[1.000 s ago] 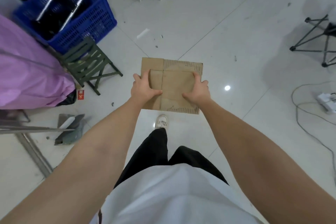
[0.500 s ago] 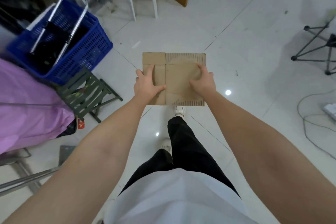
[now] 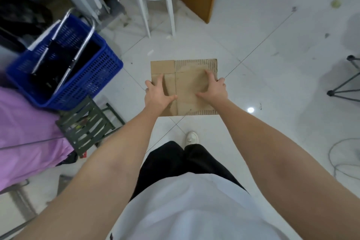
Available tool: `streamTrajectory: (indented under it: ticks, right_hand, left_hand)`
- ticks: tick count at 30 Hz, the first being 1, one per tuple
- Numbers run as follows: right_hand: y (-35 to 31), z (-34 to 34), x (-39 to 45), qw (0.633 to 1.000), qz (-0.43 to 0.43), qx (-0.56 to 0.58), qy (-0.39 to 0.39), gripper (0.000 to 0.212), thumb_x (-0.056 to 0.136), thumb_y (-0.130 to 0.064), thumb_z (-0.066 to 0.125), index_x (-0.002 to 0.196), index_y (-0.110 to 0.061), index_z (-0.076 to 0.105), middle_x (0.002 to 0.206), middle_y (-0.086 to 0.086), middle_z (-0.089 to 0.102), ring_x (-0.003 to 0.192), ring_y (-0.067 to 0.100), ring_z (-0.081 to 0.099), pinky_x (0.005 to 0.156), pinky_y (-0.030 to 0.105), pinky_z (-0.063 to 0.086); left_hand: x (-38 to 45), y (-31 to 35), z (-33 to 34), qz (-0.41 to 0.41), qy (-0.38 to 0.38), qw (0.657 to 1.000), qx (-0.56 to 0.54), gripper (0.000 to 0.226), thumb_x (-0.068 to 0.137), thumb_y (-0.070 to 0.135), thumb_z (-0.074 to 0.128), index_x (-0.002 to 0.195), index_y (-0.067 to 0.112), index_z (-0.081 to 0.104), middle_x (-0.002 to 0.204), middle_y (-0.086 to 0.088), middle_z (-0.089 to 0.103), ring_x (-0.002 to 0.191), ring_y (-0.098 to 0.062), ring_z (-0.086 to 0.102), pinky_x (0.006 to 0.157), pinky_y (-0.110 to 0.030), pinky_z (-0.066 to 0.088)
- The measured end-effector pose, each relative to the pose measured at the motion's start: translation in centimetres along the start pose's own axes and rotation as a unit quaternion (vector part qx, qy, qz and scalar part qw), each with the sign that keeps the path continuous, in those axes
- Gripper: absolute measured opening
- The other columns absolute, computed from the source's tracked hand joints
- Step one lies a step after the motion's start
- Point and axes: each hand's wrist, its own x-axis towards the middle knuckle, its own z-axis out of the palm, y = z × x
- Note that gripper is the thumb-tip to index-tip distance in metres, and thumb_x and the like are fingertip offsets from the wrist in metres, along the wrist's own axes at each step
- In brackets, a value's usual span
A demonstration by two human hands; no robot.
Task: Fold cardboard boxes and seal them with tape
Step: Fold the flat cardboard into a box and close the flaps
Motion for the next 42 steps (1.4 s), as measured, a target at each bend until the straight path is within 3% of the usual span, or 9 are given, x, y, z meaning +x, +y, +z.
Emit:
streamTrajectory:
  ticks: [8, 17, 23, 32, 42]
  right_hand:
    - [-3.9, -3.1, 9.2, 1.0, -0.017, -0.015, -0.003, 0.085, 0.08, -0.027, 0.072, 0.145, -0.038, 0.019, 0.128, 0.015, 0.035, 0.116, 0.032, 0.042, 0.079, 0.036, 0.044]
    - [-11.5, -8.2, 21.3, 0.995, 0.023, 0.085, 0.047, 0.075, 0.084, -0.035, 0.066, 0.144, -0.036, 0.021, 0.124, 0.013, 0.036, 0.108, 0.033, 0.053, 0.089, 0.045, 0.052]
    - [-15.5, -10.6, 27.1, 0.996, 0.018, 0.068, 0.062, 0.071, 0.086, -0.043, 0.064, 0.144, -0.035, 0.023, 0.125, 0.014, 0.038, 0.111, 0.034, 0.051, 0.091, 0.045, 0.05]
    - [-17.7, -13.9, 34.9, 0.994, 0.049, 0.076, 0.055, 0.075, 0.084, -0.037, 0.065, 0.145, -0.031, 0.022, 0.128, 0.014, 0.038, 0.112, 0.034, 0.051, 0.094, 0.046, 0.048]
    - [-22.6, -20.8, 48.9, 0.994, -0.019, 0.065, 0.081, 0.075, 0.086, -0.029, 0.062, 0.147, -0.025, 0.018, 0.131, 0.014, 0.043, 0.11, 0.032, 0.054, 0.087, 0.042, 0.05]
  left_hand:
    - [8.6, 3.5, -2.0, -0.015, 0.001, 1.0, 0.01, 0.09, 0.075, 0.042, 0.075, 0.145, 0.027, 0.021, 0.13, -0.016, 0.029, 0.109, -0.034, 0.048, 0.086, -0.043, 0.048]
    - [25.9, 10.6, -11.1, 0.084, -0.035, 0.993, 0.071, 0.09, 0.073, 0.046, 0.076, 0.144, 0.029, 0.022, 0.136, -0.016, 0.026, 0.115, -0.035, 0.047, 0.092, -0.044, 0.046]
    - [32.5, 12.8, -14.0, 0.051, -0.046, 0.997, 0.043, 0.105, 0.07, 0.044, 0.08, 0.149, 0.027, 0.012, 0.138, -0.015, 0.027, 0.116, -0.035, 0.049, 0.093, -0.045, 0.046]
    - [39.9, 16.8, -15.4, 0.052, -0.062, 0.996, 0.045, 0.104, 0.069, 0.046, 0.08, 0.148, 0.026, 0.015, 0.14, -0.015, 0.025, 0.121, -0.036, 0.046, 0.097, -0.044, 0.044]
    - [52.1, 23.7, -17.7, 0.004, 0.004, 0.999, 0.037, 0.105, 0.07, 0.047, 0.079, 0.146, 0.014, 0.013, 0.132, -0.014, 0.031, 0.118, -0.035, 0.046, 0.094, -0.043, 0.045]
